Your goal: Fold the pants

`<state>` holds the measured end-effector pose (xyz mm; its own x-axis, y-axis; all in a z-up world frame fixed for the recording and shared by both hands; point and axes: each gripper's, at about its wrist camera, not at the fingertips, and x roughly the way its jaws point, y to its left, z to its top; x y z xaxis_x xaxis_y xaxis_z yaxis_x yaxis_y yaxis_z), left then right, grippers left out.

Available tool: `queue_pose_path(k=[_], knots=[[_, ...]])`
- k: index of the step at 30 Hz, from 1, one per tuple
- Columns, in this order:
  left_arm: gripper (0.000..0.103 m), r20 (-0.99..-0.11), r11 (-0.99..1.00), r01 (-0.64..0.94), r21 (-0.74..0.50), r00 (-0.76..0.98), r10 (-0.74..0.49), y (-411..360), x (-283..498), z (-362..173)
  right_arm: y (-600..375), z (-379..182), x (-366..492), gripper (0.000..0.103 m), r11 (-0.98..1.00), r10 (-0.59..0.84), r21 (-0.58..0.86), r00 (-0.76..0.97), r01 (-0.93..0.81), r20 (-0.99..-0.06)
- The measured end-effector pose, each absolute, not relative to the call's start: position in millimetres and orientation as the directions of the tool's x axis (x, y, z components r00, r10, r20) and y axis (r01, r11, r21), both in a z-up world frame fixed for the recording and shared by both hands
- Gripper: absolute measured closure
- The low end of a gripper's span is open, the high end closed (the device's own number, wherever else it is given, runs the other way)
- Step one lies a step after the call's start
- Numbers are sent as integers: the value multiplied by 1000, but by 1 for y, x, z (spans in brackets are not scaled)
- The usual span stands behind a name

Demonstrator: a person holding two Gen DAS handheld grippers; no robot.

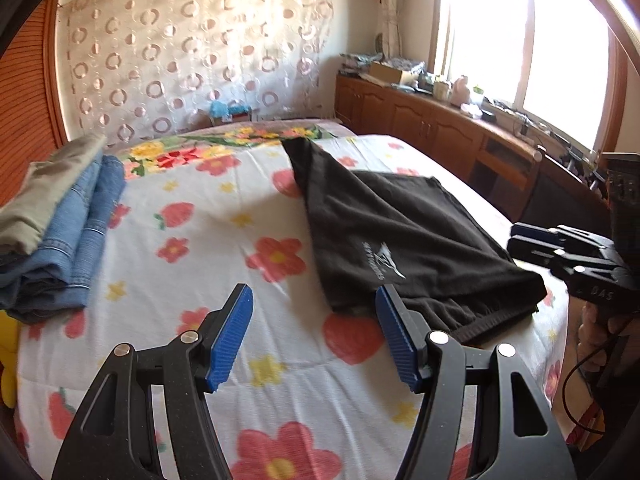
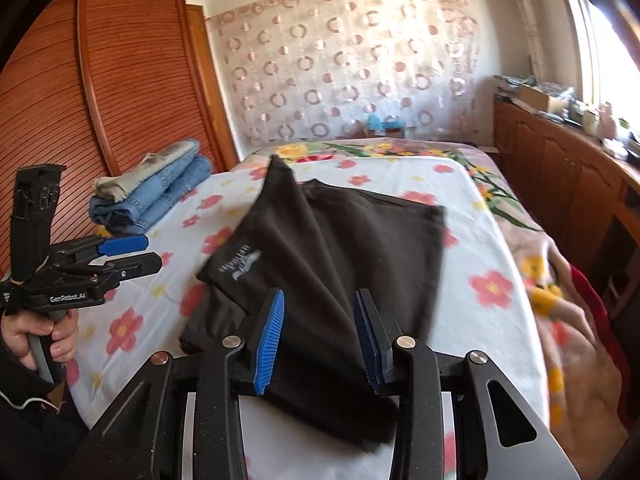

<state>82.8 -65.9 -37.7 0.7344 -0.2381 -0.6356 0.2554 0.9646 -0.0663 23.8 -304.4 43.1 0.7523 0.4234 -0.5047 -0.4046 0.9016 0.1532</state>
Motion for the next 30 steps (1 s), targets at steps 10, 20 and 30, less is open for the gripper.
queue_pose_path(k=[10,20,30], knots=[[38,-595,974,212,-75,775,-214,-37,75,-25,-254,39,71,59,853,497,156,680,-499,-539],[38,-577,979,185,-87,792,-201,-16,71,-22,-204,26,116,59,791,547,139,587,-596,-598],[38,-587,980,168,-104,786,-197,-8,75,-29,-163,11,144,59,753,529,87,521,-652,-670]])
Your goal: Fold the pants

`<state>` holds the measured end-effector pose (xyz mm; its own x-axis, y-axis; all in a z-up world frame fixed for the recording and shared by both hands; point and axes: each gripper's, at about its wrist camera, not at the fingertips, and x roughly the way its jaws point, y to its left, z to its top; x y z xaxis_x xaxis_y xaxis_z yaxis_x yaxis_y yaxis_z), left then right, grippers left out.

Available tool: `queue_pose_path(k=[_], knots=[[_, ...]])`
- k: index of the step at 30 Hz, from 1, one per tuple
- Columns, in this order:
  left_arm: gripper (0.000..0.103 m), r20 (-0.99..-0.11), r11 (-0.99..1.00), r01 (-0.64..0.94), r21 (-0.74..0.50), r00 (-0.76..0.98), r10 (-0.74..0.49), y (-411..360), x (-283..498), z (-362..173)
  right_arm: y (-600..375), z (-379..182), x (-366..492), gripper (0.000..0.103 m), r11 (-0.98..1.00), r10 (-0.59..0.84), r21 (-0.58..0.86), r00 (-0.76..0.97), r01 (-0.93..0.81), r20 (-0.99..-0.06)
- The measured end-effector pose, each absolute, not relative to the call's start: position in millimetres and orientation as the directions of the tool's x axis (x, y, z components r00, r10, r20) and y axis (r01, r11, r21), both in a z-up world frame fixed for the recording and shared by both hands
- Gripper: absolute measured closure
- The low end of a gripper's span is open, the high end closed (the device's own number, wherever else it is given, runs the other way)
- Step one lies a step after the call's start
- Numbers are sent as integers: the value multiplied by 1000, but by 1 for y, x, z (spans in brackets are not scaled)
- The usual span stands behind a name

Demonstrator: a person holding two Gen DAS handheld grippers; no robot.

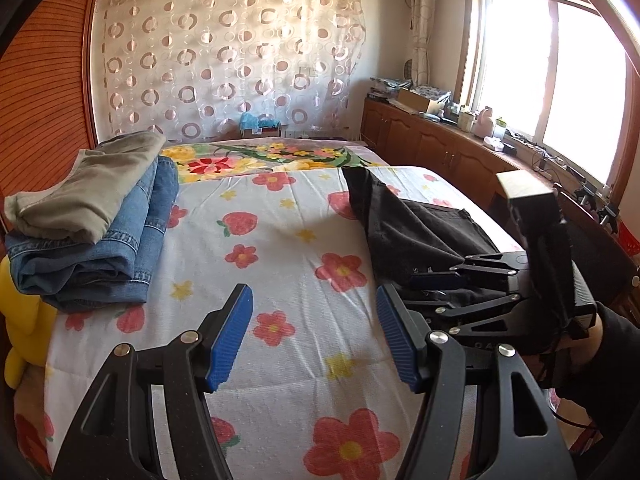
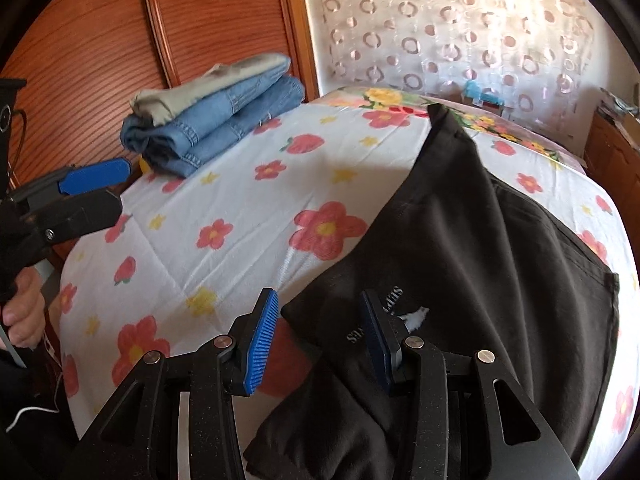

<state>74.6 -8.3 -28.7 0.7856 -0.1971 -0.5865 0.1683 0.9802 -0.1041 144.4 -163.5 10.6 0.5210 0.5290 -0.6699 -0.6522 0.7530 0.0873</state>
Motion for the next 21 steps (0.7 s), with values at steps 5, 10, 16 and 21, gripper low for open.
queue_pose_path(k=[5,10,16,21], knots=[[38,-588,980,169,-102,785,-197,-7,75,-30,-153,6,148,59,751,512,65,517,-657,-686],[38,-596,982,159,-103,780,-189,-7,76,-33,-155,6,142,59,736,524,47,523,-676,-672],[38,-612,982,156,-104,768,-187,-6,84,-39,-156,5,139,65,727,519,31,519,-686,-679],[38,-616,982,159,-107,764,-190,-7,88,-39,-150,3,136,90,730,488,-18,539,-683,-686]])
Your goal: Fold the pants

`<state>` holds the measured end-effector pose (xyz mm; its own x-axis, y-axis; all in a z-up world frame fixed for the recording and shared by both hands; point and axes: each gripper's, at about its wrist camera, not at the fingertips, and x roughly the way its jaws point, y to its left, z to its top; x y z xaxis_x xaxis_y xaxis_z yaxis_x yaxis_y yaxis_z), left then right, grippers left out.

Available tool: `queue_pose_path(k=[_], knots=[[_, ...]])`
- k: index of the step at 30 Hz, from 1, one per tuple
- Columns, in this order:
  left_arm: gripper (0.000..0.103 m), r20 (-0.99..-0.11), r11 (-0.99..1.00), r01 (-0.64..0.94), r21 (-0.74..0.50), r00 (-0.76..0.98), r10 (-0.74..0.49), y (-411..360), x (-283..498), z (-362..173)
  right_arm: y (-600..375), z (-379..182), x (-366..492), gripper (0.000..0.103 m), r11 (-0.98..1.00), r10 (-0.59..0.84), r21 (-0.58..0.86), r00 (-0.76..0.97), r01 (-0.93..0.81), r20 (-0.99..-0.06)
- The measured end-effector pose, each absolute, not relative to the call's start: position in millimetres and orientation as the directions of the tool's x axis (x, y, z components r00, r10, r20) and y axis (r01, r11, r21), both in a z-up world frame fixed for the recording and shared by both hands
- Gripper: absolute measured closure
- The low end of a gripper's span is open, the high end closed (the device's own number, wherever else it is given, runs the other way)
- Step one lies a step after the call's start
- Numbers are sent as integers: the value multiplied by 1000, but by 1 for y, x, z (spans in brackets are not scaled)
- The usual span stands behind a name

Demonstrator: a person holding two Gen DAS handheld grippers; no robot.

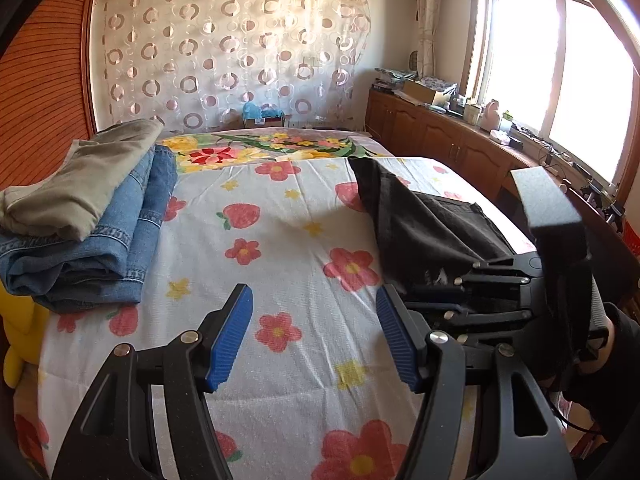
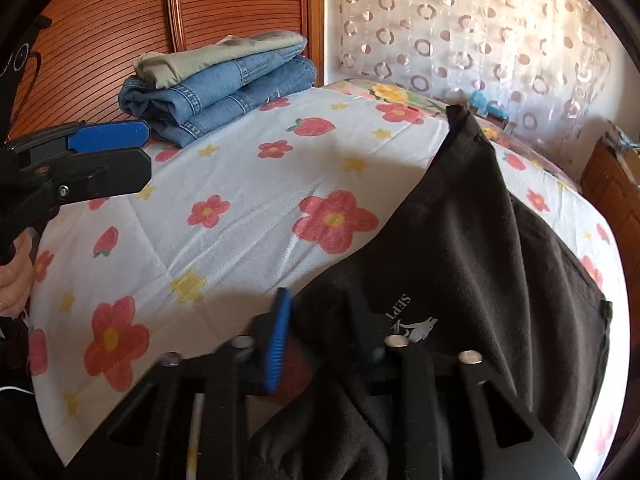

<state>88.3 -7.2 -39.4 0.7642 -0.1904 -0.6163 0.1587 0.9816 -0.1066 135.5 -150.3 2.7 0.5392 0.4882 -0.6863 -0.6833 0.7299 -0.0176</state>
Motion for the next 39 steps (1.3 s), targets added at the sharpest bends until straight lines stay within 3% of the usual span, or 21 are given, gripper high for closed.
queue_pose_path(k=[2,10,17,29,35,39], knots=[[38,-625,982,162,-99,758,-188,-10,91,-41,-155,4,137,97,730,514,24,526,-683,-677],[38,-647,978,191,-85,736,-200,-24,110,-45,-196,36,139,98,758,572,111,574,-642,-586],[38,-657,966,247,-71,718,-231,-48,134,-43,-240,57,152,98,810,523,79,655,-581,-545],[38,-696,946,321,-35,672,-254,-83,173,-52,-309,28,209,98,904,392,116,693,-411,-605],[38,-713,937,347,-26,651,-261,-95,192,-57,-313,22,224,97,910,394,158,678,-384,-621],[38,-724,935,355,-5,643,-248,-99,209,-60,-319,20,233,73,922,373,172,673,-348,-638]])
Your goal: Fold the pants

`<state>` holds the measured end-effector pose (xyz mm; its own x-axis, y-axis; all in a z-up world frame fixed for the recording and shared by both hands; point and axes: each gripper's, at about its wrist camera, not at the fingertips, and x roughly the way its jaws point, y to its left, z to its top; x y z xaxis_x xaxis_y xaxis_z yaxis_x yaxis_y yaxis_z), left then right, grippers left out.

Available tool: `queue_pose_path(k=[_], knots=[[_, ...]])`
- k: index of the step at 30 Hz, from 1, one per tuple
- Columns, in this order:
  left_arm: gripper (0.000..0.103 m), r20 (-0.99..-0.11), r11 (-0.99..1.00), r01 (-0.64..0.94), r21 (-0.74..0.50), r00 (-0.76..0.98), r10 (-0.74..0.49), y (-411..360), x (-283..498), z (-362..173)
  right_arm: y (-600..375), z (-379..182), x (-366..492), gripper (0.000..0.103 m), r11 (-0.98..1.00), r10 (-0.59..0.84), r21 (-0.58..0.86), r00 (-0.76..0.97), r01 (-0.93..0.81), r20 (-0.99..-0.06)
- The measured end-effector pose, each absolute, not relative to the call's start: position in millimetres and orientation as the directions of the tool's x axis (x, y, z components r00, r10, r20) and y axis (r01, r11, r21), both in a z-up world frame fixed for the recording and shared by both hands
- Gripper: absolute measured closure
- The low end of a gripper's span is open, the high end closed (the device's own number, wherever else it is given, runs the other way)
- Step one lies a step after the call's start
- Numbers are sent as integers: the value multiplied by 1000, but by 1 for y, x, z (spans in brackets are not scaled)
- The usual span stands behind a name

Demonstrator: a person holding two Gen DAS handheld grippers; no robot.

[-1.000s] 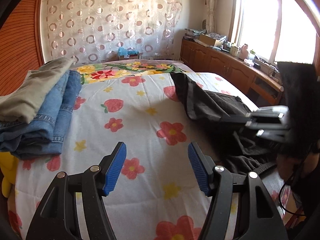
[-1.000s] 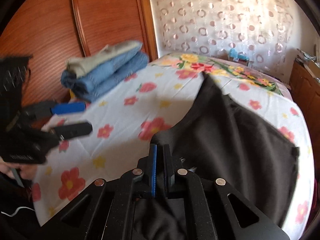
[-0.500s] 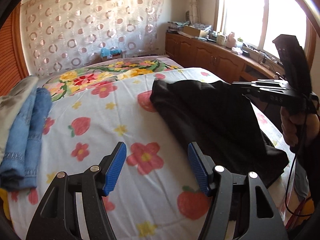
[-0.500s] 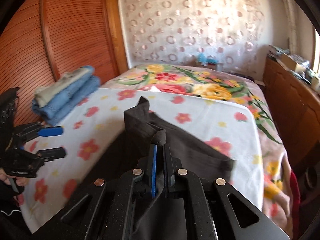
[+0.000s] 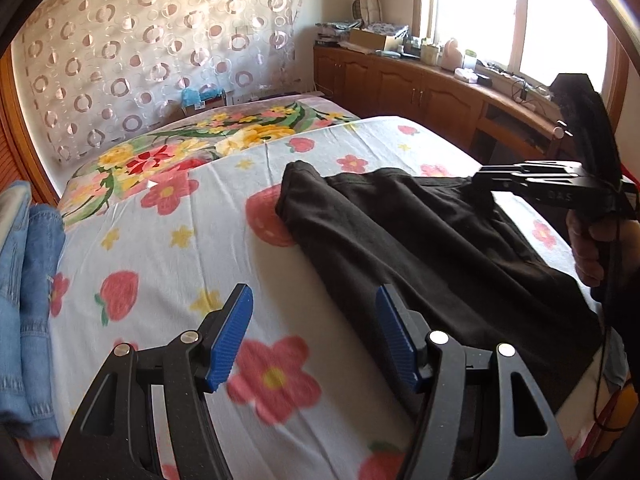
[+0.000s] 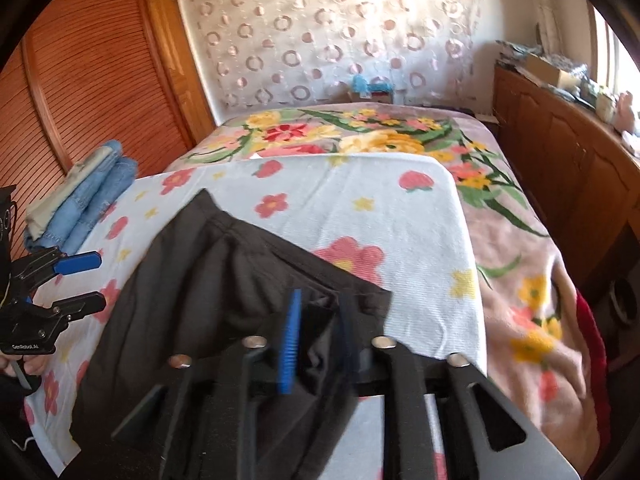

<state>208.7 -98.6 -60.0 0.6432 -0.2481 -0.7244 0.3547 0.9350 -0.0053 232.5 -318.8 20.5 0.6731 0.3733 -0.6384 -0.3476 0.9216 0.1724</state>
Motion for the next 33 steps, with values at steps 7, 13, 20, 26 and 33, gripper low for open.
queue_pose_path(k=[7,13,20,26,33], knots=[[38,-729,934,358,-9,637,-252,-100,235,-59,-319,17,239,70,918,378,180,639,-355,-669],[38,-733,934,356,-36,626,-267,-100,246,-65,-313,18,243,81,921,350,131,634,-366,-690],[38,-737,930,362,-54,615,-282,-102,245,-70,-318,35,235,96,921,348,92,691,-379,-634],[38,-733,928,367,-57,616,-289,-103,241,-70,-329,46,237,96,939,310,65,748,-338,-587],[38,-735,929,367,-56,614,-287,-103,242,-70,-326,34,242,96,946,282,43,748,-322,-601]])
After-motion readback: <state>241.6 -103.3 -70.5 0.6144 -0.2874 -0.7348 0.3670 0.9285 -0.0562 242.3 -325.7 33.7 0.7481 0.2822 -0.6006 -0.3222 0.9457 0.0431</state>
